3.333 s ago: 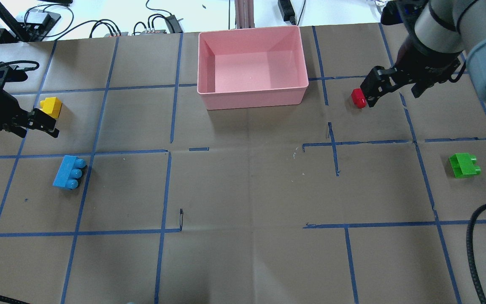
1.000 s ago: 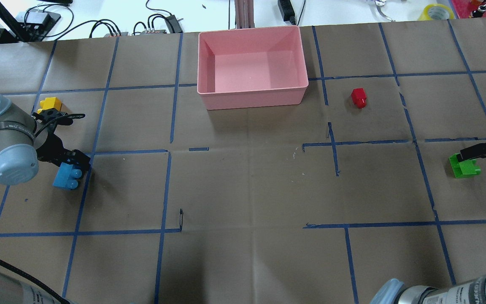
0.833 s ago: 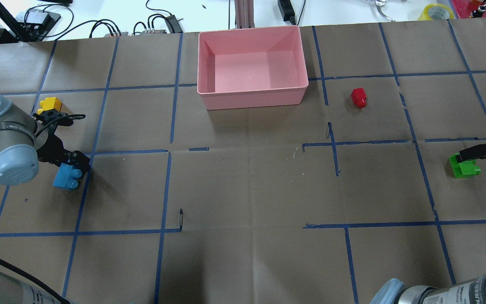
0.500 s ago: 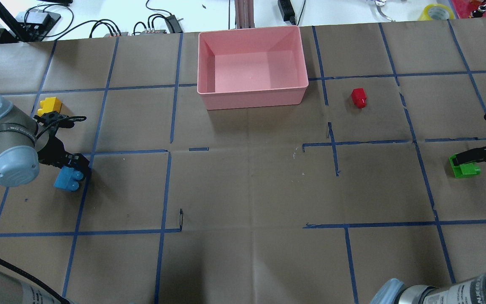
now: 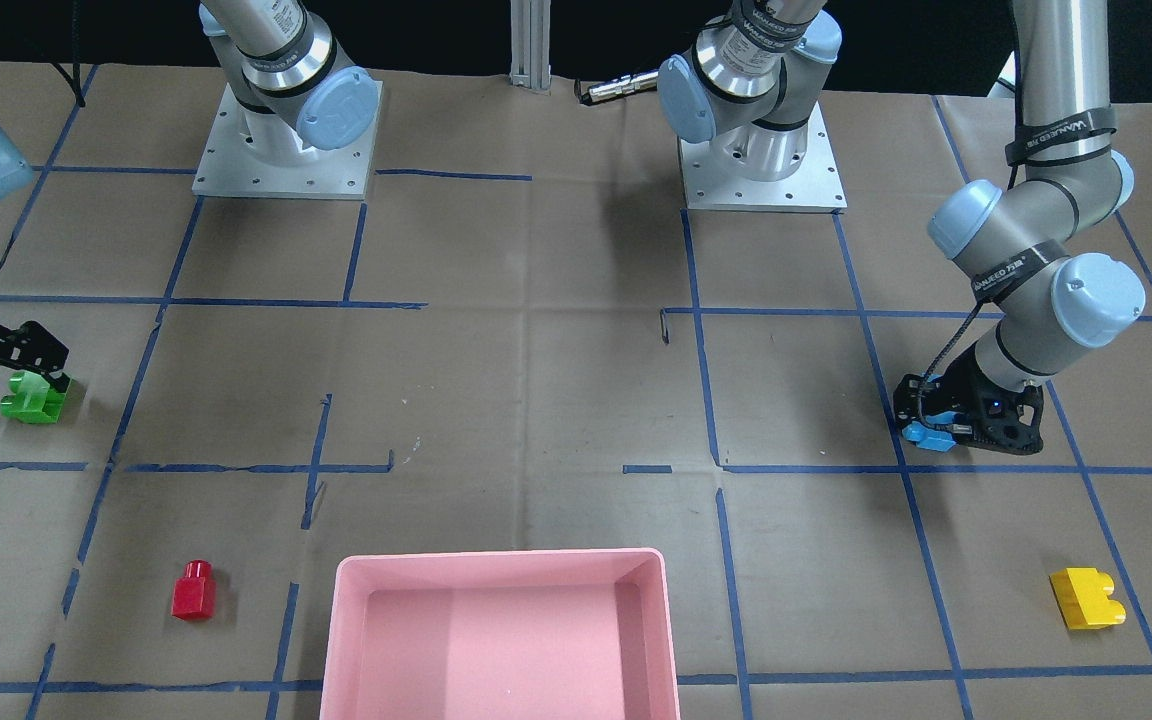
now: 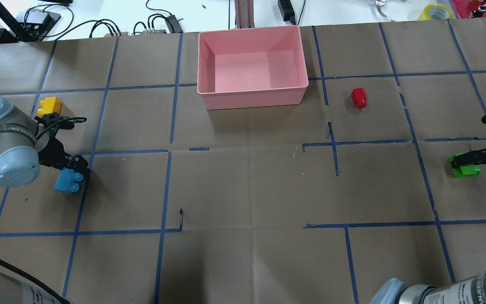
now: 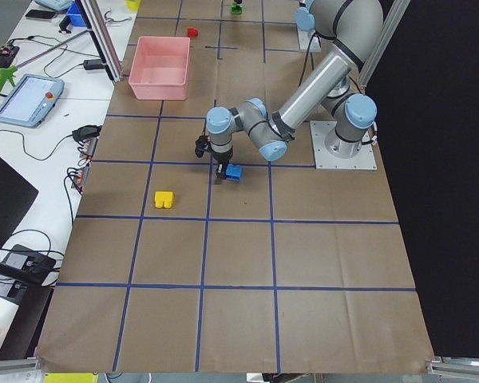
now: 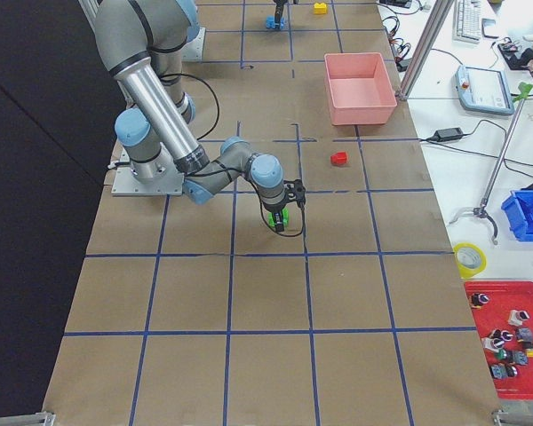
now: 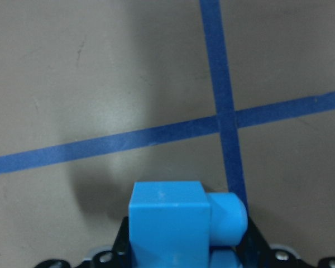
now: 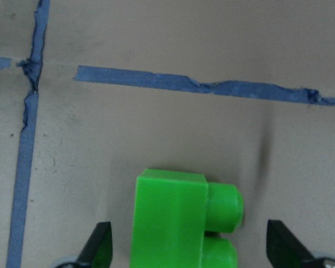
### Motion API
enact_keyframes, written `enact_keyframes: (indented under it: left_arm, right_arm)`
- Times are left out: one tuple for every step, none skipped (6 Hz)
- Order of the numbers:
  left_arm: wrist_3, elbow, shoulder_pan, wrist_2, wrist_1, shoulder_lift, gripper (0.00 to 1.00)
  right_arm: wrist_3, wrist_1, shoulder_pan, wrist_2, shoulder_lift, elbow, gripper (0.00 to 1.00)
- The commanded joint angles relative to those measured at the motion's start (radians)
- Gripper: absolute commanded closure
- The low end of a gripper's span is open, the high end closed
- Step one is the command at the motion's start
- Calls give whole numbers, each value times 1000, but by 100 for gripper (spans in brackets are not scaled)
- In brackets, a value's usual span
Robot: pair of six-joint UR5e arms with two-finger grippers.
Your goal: Put all blocks into box
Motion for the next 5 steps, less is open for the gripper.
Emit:
enact_keyframes:
  left_arm:
    - [-16, 152, -7, 0, -177, 42, 93]
    - [-74, 368, -10, -9, -433, 27, 94]
    - [-124, 535, -17, -17, -594, 4, 94]
    - [-181, 631, -57, -29, -658, -19, 94]
    - [-300, 673, -110, -67, -669, -36, 94]
  right_arm:
    - [0, 0, -12, -2, 2, 4, 4]
    - [0, 0, -12, -2, 6, 6, 4]
    - [0, 0, -12, -1, 6, 6, 5]
    - [0, 0, -12, 1, 5, 6, 14]
    - [0, 0, -12, 2, 2, 4, 16]
